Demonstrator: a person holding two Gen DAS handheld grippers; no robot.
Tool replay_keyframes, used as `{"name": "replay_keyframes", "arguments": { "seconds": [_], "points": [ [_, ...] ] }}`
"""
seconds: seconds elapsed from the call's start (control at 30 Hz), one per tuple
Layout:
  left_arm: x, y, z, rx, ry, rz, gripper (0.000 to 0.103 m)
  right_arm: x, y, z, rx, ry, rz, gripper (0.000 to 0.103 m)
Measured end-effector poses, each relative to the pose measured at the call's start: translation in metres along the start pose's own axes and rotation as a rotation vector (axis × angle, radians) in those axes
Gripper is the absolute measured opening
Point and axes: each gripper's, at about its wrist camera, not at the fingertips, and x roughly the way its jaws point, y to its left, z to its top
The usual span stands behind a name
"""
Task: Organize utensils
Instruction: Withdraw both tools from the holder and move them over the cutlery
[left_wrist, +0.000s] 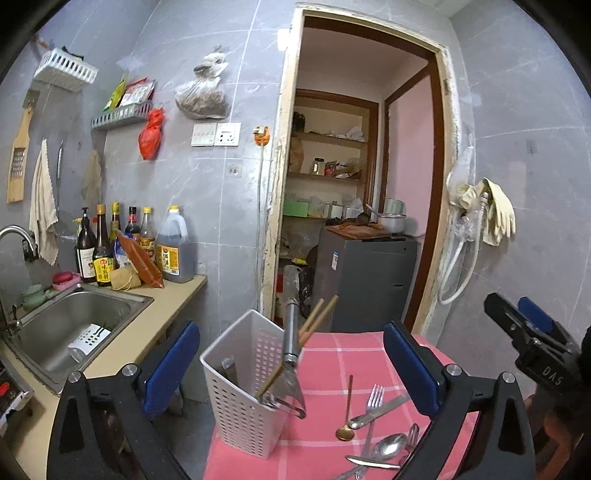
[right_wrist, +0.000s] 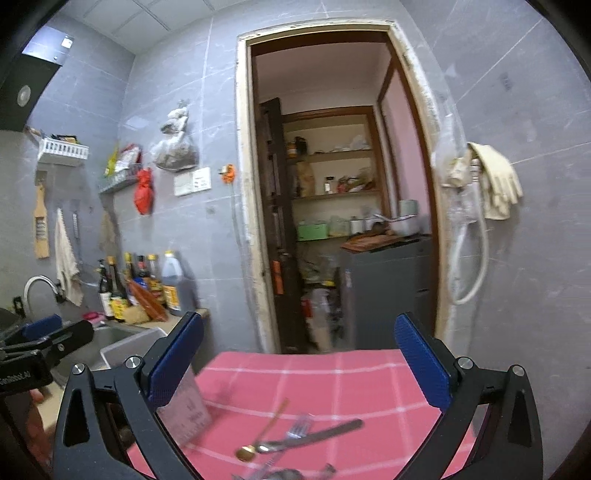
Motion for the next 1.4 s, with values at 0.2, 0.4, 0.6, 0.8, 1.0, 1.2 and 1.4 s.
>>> {"name": "replay_keyframes", "arguments": {
  "seconds": [0.2, 0.4, 0.6, 0.8, 1.0, 1.2, 1.4],
  "points": [
    [-0.005, -0.017, -0.023, 0.031, 0.024, -0.017, 0.101, -0.015, -0.021, -0.019, -0.014, 0.08, -0.069, 0.102],
    [0.001, -0.029, -0.053, 0.038, 0.116, -0.038, 0.101, -0.017, -0.043, -0.05, 0.023, 0.175, -0.107, 0.102],
    [0.015, -0.036, -0.083, 0.056, 0.207, -0.04, 0.101, -0.015, -0.052, -0.09, 0.051, 0.296, -0.117, 0.102],
    [0.035, -0.039, -0.105, 0.079, 0.321, -0.048, 0.101, -0.007, -0.051, -0.121, 0.077, 0.417, -0.119, 0.102],
    [0.059, -0.04, -0.127, 0.117, 0.467, -0.079, 0.101, 0.004, -0.05, -0.143, 0.126, 0.516, -0.092, 0.102],
    [0.081, -0.042, -0.145, 0.155, 0.58, -0.125, 0.1, 0.013, -0.047, -0.156, 0.188, 0.576, -0.047, 0.1],
    [0.094, -0.042, -0.154, 0.164, 0.647, -0.149, 0.082, 0.02, -0.04, -0.166, 0.239, 0.621, -0.025, 0.072]
  ]
}}
